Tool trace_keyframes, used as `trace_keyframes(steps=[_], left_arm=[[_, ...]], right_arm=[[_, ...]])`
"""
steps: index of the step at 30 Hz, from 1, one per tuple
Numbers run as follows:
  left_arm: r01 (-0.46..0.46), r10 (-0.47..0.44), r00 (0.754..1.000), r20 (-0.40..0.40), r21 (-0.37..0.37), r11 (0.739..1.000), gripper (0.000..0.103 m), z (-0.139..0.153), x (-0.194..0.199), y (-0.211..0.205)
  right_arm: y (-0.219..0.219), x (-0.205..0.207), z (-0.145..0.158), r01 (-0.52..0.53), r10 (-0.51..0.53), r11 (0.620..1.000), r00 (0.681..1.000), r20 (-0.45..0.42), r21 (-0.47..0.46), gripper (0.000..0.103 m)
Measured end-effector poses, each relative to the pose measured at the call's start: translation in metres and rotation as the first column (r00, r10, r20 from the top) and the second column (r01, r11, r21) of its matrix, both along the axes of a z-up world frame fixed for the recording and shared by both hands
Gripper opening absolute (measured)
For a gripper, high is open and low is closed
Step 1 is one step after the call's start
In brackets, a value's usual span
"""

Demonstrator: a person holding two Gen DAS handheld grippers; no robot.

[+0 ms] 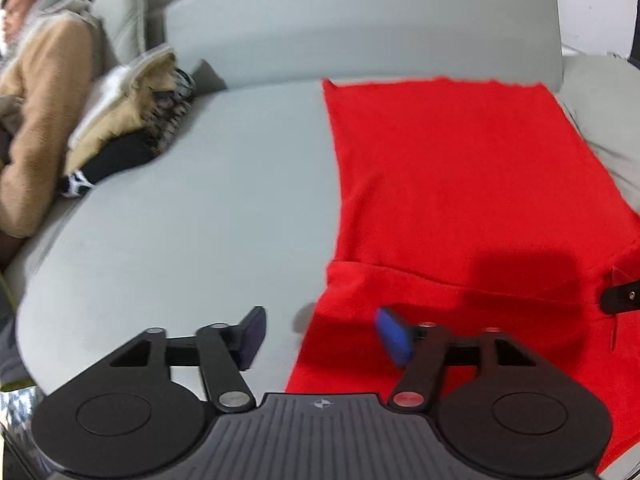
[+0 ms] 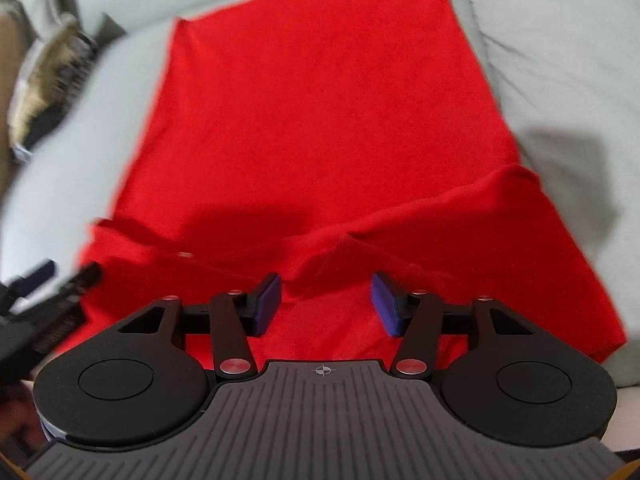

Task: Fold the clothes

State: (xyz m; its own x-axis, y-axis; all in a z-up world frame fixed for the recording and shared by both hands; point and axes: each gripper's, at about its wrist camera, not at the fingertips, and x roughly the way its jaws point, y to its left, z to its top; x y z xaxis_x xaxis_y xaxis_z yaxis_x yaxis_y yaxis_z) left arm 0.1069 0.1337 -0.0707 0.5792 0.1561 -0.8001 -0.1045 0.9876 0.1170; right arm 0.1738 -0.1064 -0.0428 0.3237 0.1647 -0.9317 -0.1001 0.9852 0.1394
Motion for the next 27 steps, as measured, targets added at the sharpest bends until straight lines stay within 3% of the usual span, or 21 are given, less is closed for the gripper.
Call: trace_keyframes(steps=[1, 3, 4, 7, 12, 16, 21, 22, 27], left_arm=[[0.007, -0.008, 1.0, -0.008, -0.025, 1.0, 0.003, -0.003, 0.001, 0.003], [0.001, 0.0, 1.0, 0.012, -0.063, 0.998, 0.001, -0.003, 0.0, 0.01], [-0.007, 0.009, 0.999, 0.03, -0.08, 0.997, 0.001, -0.001, -0.002, 0.013], [-0.043, 0.058, 0.994, 0.095, -0.153, 0.987, 0.001, 0.009, -0.012, 0.025], [-0.081, 0.117, 0.981, 0.154, -0.227, 0.971, 0.001, 0.015, -0.017, 0.034], [-0.098, 0.144, 0.973, 0.178, -0.245, 0.965, 0.001, 0.014, -0.018, 0.035], [-0.097, 0.162, 0.961, 0.225, -0.277, 0.956, 0.001, 0.018, -0.022, 0.035], [-0.098, 0.162, 0.962, 0.22, -0.278, 0.956, 0.001, 0.018, -0.02, 0.034], [-0.113, 0.156, 0.976, 0.151, -0.261, 0.959, 0.001, 0.009, 0.001, 0.03]], right_arm=[[0.0, -0.001, -0.001, 0.001, -0.001, 1.0, 1.0, 0.009, -0.024, 0.034], [-0.004, -0.005, 0.001, -0.001, 0.002, 1.0, 0.999, 0.037, -0.03, 0.011], [-0.009, -0.009, 0.004, 0.002, 0.0, 1.0, 0.998, 0.055, -0.031, 0.004], [-0.026, -0.024, 0.022, 0.003, 0.002, 0.999, 0.987, 0.16, -0.034, 0.004], [-0.067, -0.051, 0.057, 0.009, -0.002, 1.0, 0.934, 0.357, -0.017, 0.004], [-0.103, -0.065, 0.07, 0.067, -0.06, 0.998, 0.88, 0.47, 0.002, 0.004], [-0.152, -0.085, 0.084, 0.128, -0.173, 0.985, 0.795, 0.582, 0.118, 0.003], [-0.159, -0.087, 0.083, 0.136, -0.187, 0.982, 0.79, 0.584, 0.13, 0.003], [-0.169, -0.066, 0.039, 0.191, -0.226, 0.974, 0.875, 0.428, 0.123, 0.003]])
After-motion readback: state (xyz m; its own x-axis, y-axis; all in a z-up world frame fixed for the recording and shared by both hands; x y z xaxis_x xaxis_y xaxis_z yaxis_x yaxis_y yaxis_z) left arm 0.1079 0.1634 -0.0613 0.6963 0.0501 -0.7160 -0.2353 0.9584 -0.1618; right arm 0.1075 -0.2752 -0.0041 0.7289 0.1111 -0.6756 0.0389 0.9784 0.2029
